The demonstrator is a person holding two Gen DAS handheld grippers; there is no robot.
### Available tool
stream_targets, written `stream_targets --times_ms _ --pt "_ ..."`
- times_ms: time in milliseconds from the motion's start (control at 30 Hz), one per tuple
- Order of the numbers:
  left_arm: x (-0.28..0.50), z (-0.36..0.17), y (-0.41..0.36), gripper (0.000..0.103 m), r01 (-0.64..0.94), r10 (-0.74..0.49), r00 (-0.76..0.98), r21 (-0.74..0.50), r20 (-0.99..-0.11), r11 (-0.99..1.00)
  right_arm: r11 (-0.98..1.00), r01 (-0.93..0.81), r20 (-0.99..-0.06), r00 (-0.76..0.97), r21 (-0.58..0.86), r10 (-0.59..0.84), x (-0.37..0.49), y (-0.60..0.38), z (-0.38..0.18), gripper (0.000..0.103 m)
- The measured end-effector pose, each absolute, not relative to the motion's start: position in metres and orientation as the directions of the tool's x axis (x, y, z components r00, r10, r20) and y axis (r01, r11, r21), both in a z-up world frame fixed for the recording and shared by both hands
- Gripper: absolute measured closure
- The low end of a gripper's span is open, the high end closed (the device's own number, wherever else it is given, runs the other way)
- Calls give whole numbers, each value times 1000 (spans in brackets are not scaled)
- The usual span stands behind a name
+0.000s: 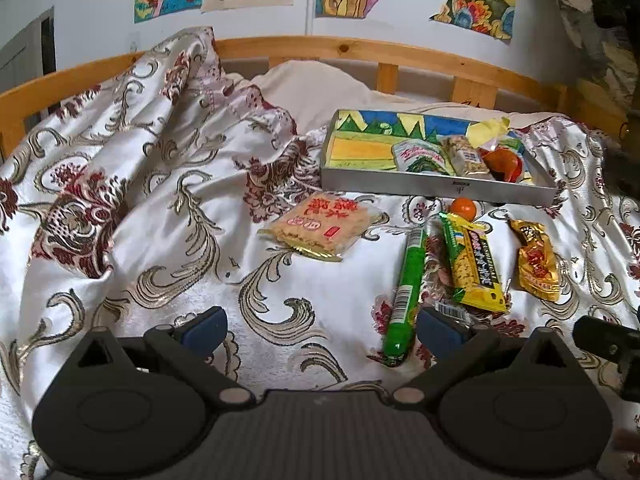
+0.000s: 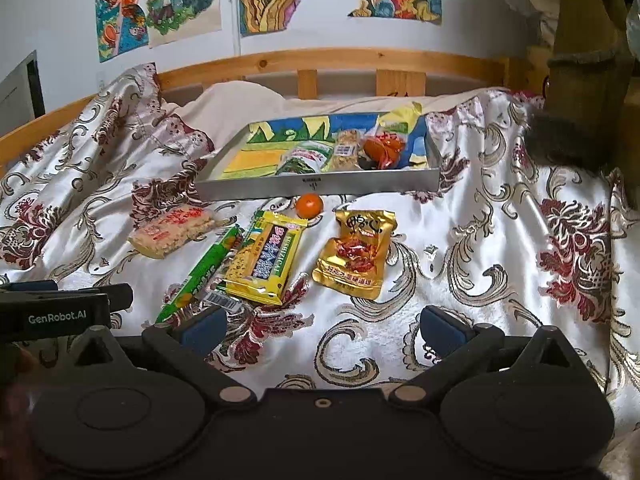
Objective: Organize snacks
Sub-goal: 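Move both tools back toward the remaining snacks beside the tray, then grasp the green tube with the left tool while the right tool grasps the yellow biscuit pack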
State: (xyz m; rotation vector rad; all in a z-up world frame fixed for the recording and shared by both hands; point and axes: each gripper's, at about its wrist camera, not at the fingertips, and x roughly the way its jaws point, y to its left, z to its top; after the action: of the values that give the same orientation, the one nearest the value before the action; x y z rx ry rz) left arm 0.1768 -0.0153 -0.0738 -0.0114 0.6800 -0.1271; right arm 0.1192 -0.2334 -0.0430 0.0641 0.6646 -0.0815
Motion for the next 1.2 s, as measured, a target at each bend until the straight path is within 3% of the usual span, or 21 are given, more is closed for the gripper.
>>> stream_targets --times_ms 333,767,933,1200 --pt "198 -88 -27 1 153 -142 729 -43 -670 987 997 69 -616 787 25 -39 135 -240 -34 1" --pt "216 -101 -33 1 226 -215 713 -72 -667 971 977 -189 -633 745 102 211 220 -250 -31 1" --pt "223 -100 -31 1 219 -233 720 -105 -654 970 950 -206 -632 711 234 310 244 -256 -45 10" --pt "229 -105 -35 1 209 -213 731 -85 -649 974 948 -179 -666 677 262 312 261 -249 -64 17"
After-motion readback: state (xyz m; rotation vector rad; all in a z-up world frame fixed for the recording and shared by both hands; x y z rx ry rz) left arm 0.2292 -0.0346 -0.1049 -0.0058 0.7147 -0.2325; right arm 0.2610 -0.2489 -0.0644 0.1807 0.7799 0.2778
